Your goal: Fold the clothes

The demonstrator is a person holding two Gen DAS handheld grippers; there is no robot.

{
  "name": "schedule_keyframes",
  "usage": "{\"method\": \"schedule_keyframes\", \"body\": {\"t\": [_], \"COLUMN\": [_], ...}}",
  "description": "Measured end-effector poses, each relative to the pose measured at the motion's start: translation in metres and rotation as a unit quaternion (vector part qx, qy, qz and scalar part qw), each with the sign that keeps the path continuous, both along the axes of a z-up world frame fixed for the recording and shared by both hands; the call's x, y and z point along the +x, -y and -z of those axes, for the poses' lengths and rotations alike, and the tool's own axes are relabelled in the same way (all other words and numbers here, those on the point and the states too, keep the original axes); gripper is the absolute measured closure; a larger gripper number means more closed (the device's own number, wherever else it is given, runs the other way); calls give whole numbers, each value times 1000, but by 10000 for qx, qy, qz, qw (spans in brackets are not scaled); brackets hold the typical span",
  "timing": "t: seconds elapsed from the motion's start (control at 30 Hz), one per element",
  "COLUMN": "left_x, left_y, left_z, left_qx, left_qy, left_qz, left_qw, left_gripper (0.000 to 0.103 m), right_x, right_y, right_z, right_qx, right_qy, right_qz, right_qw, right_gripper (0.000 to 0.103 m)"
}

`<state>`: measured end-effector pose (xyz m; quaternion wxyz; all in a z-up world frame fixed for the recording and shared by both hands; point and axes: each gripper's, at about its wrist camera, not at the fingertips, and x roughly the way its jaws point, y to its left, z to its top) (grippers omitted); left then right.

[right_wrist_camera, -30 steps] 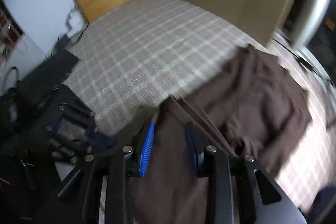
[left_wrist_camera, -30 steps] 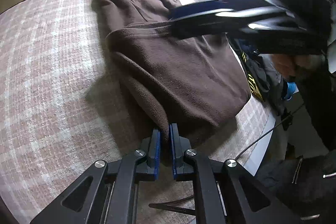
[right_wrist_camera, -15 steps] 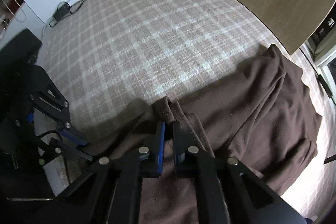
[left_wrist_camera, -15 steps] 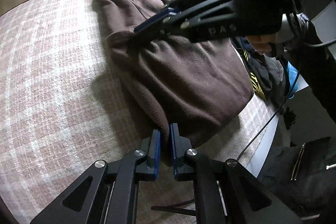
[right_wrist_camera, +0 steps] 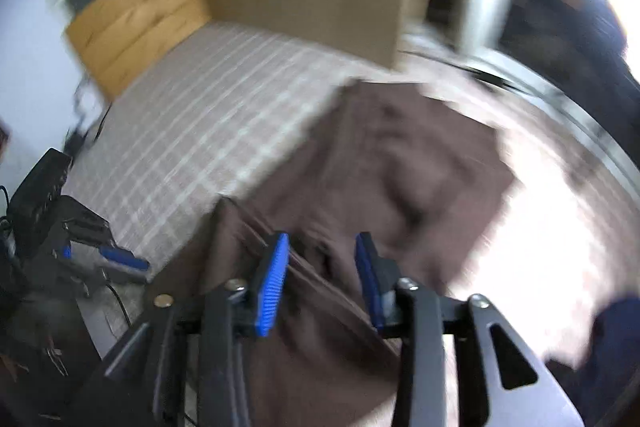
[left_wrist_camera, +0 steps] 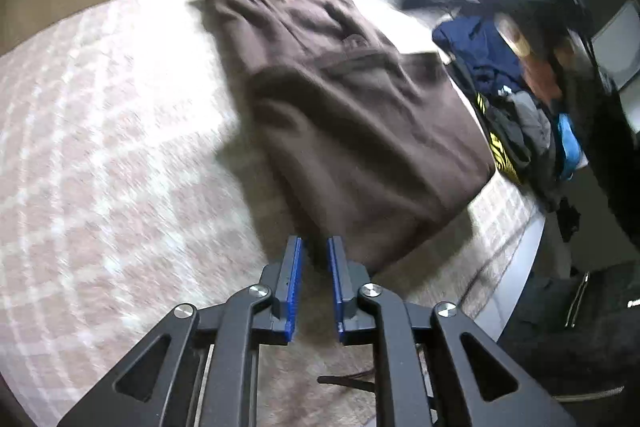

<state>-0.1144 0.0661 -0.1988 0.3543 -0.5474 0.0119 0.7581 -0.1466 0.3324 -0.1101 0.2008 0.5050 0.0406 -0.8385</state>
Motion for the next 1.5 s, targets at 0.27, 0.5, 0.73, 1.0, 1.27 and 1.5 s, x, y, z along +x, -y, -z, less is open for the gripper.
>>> {"method": "schedule_keyframes", "body": {"t": [0.27,0.5,0.73,1.0,1.27,1.5], "left_x": [-70,-80,-85,-63,-90,-75], "left_y": [-26,-38,-37,-51,-79,-83], "left_z": [16,18,23,-30,19,15], "left_qx": [18,98,-330,-104,-497,-489], "left_qy": [214,133,-60,-659,-285,-282], "left_qz": [-86,-66,-125,193,133,338], "left_qw": [9997,9998,9994,9976,9983,9978], "left_gripper": [83,99,103,103,101,94], "right_x": [36,39,42,65,13,55], "right_y": [-78,-78,-89,-91,-59,-74], "right_z": [60,64,82,17,82,35], "right_qx": [-896,-1561,-1066,-1009,-839,-1137], "right_qy": [740,597,645,-210,563,131], "right_qz": [1517,1694,1837,1847,1319,1491], "right_qw": [9816,9713,9750,9774,9861,9822], "right_gripper": [59,94,93,80,81,80]}}
